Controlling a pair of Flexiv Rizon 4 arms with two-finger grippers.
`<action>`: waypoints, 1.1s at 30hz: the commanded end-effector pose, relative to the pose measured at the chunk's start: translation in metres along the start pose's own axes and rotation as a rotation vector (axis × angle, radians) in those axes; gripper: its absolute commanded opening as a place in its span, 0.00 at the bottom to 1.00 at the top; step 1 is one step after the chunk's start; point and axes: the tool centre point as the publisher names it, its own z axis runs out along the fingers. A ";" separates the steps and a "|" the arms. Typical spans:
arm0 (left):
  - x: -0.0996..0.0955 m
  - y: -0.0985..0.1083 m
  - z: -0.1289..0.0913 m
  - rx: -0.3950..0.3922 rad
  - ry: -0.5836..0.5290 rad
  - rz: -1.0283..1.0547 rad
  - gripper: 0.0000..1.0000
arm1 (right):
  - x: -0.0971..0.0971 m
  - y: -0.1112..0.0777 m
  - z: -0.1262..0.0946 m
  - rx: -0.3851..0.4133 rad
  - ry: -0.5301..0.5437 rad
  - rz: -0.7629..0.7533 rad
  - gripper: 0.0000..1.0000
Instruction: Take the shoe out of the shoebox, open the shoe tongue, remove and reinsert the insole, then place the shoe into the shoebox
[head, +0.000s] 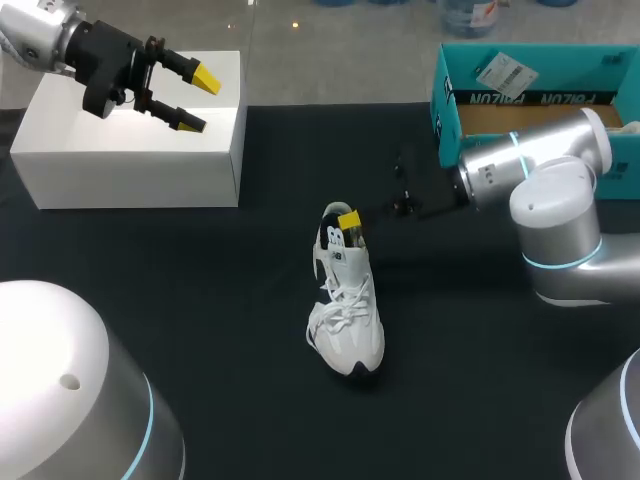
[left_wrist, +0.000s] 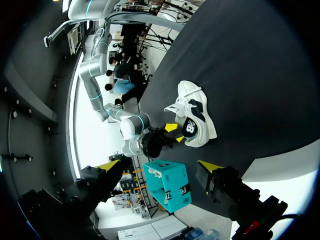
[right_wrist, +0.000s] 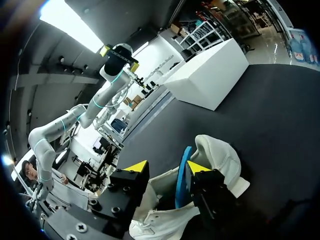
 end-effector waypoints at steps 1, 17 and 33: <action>0.000 -0.001 0.000 -0.001 0.003 0.001 1.00 | -0.008 0.005 0.005 0.007 0.021 0.001 0.45; 0.000 -0.001 0.000 -0.001 0.003 0.001 1.00 | -0.013 0.000 0.019 0.021 0.031 0.053 0.00; 0.000 -0.001 0.000 -0.001 0.003 0.001 1.00 | -0.021 -0.028 0.034 -0.110 0.220 0.155 0.00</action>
